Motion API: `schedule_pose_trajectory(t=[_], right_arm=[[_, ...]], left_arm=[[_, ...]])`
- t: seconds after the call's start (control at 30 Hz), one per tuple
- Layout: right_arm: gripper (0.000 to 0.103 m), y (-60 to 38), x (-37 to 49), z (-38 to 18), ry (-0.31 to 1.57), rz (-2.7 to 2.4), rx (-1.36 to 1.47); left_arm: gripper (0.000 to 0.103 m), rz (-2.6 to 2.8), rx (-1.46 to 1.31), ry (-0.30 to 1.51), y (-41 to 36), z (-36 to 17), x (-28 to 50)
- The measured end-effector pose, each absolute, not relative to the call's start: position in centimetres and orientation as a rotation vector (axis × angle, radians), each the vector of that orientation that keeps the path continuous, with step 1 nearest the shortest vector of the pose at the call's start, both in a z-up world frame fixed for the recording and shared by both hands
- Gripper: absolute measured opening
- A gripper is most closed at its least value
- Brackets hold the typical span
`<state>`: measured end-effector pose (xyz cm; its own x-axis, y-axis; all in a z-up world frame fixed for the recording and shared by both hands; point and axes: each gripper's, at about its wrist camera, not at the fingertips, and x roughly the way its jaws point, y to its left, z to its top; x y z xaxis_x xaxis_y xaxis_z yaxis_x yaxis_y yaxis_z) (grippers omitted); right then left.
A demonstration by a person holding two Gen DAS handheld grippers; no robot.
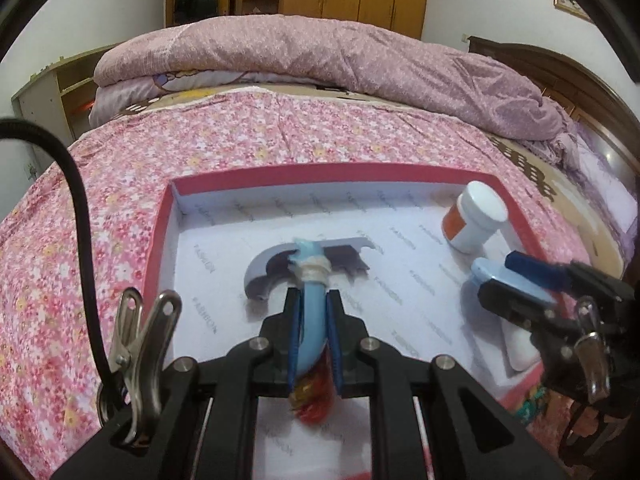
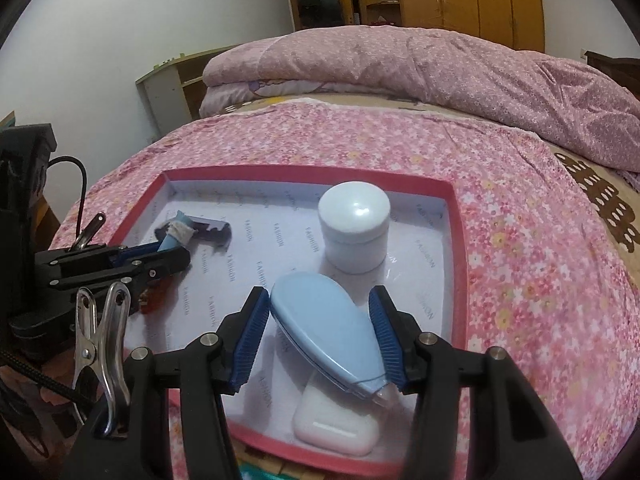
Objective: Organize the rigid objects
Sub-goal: 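Lower and release the blue hook with left gripper while right releases the dispenser in the tray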
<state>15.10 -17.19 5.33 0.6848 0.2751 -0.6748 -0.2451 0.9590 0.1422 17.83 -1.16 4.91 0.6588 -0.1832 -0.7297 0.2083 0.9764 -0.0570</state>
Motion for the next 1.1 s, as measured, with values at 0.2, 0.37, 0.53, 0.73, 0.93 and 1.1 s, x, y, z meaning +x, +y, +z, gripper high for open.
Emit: schedule_pose_trajectory(t=[0.2,0.37,0.53,0.73,0.93,1.1], right_arm=[[0.051,-17.5,15.7,5.1,0.761,0.292,0.054],[0.051,-17.5,15.7,5.1,0.760,0.292,0.058],[0.052,-17.4,15.2,5.4,0.749,0.303,0.067],[0.060,-17.3,13.6,6.7,0.704,0.307,0.060],[0.064,-17.5,11.7,7.8,0.674,0.312,0.070],[0.065,-17.6,10.0,8.2,0.666,0.316,0.079]], left_arm=[[0.013,-0.211,0.064,0.807,-1.8,4.9,18.6],[0.017,-0.226,0.075,0.810,-2.2,5.0,18.7],[0.038,-0.241,0.098,0.785,-2.7,5.6,17.6],[0.053,-0.219,0.138,0.754,-3.2,6.8,16.1],[0.055,-0.227,0.073,0.772,-2.4,7.4,14.3],[0.055,-0.213,0.050,0.783,-1.6,7.7,13.0]])
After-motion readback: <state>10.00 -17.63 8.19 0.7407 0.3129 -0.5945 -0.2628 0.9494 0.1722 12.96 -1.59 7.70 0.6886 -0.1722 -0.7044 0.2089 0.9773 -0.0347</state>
